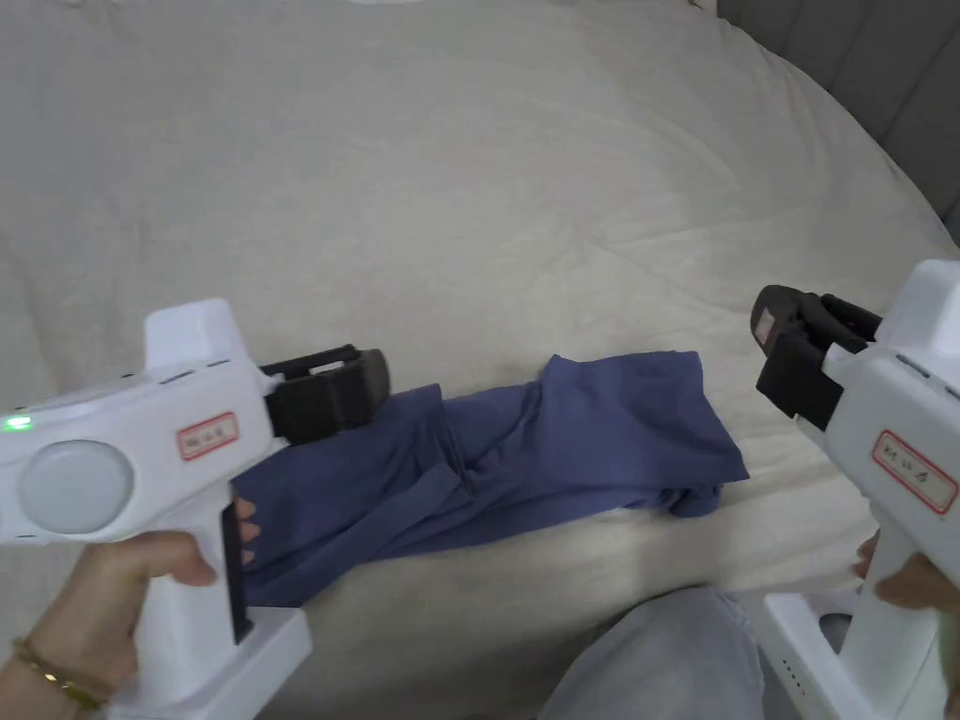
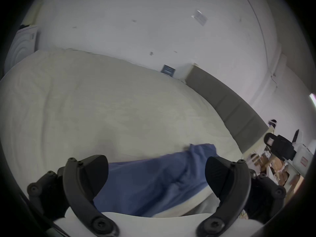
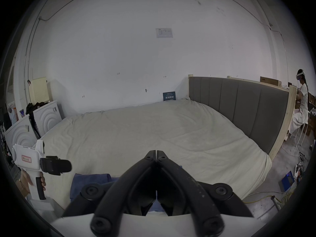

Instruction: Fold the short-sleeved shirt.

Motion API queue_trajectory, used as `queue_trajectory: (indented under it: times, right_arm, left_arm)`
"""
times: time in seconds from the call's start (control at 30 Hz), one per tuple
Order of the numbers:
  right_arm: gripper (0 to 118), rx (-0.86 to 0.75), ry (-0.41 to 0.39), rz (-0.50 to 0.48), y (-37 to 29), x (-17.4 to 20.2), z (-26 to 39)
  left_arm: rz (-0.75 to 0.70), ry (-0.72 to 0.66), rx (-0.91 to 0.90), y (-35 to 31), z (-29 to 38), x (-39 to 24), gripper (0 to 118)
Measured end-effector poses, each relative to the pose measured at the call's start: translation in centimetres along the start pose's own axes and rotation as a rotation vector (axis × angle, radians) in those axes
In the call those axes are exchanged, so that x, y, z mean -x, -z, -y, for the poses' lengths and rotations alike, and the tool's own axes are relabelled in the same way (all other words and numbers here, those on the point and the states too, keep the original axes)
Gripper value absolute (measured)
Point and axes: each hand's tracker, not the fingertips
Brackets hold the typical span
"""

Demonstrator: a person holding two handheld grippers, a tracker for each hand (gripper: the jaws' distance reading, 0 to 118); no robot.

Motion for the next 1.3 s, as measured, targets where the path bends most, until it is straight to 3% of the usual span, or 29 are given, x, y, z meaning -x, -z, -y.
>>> queue_trajectory:
  times: [0.17, 0.37, 0.53, 0.7, 0.77, 0.8, 0.87, 0.9, 0.93, 0.97, 1.03, 1.1, 1.23, 1.3]
  right_arm:
    - [1, -0.009, -0.029, 0.010, 0.3, 0.6, -0.8]
    - [1, 0.009, -0.035, 0.009, 0.7, 1.4, -0.9]
    - [1, 0.032, -0.058, 0.009, 1.1, 2.3, -0.9]
    - [1, 0.035, -0.075, -0.008, 1.3, 3.1, -0.9]
    - [1, 0.044, -0.083, -0.010, 1.3, 3.1, -0.7]
    - [1, 0.048, -0.085, -0.012, 1.3, 3.1, -0.6]
    - [1, 0.057, -0.088, -0.016, 1.3, 3.0, -0.5]
    - [1, 0.061, -0.092, -0.016, 1.4, 2.9, -0.3]
    - [1, 0.066, -0.105, -0.017, 1.4, 2.8, -0.2]
    - [1, 0.070, -0.123, -0.012, 1.4, 2.8, -0.2]
    - [1, 0.074, -0.141, -0.007, 1.4, 2.7, -0.1]
    - [1, 0.076, -0.133, -0.014, 1.4, 2.5, -0.2]
    - [1, 0.067, -0.102, -0.024, 1.4, 2.0, -0.5]
    - [1, 0.062, -0.096, -0.033, 1.4, 2.1, -0.6]
  left_arm:
    - [-0.009, -0.154, 0.058, -1.0, 0.9, 6.4, 118]
    - [0.115, -0.428, 0.181, 0.6, 3.7, 13.0, 118]
    - [0.180, -0.483, 0.225, 2.2, 5.5, 15.3, 118]
    - [0.243, -0.535, 0.224, 3.7, 5.5, 12.7, 117]
    - [0.231, -0.537, 0.228, 4.4, 5.4, 11.9, 101]
    - [0.190, -0.512, 0.238, 4.7, 5.3, 11.6, 79]
    - [0.064, -0.479, 0.262, 5.0, 5.0, 10.6, 22]
    - [-0.029, -0.462, 0.300, 5.3, 5.0, 10.3, 11]
    - [-0.071, -0.466, 0.327, 5.5, 4.9, 10.0, 11]
    - [-0.005, -0.486, 0.302, 4.7, 4.4, 8.6, 11]
    - [-0.062, -0.427, 0.298, 3.9, 3.4, 6.8, 11]
    - [-0.090, -0.354, 0.283, 3.1, 2.3, 6.7, 10]
    - [-0.114, -0.442, 0.262, 0.1, -0.1, 8.1, 10]
    - [-0.201, -0.394, 0.239, -2.0, -1.4, 9.0, 10]
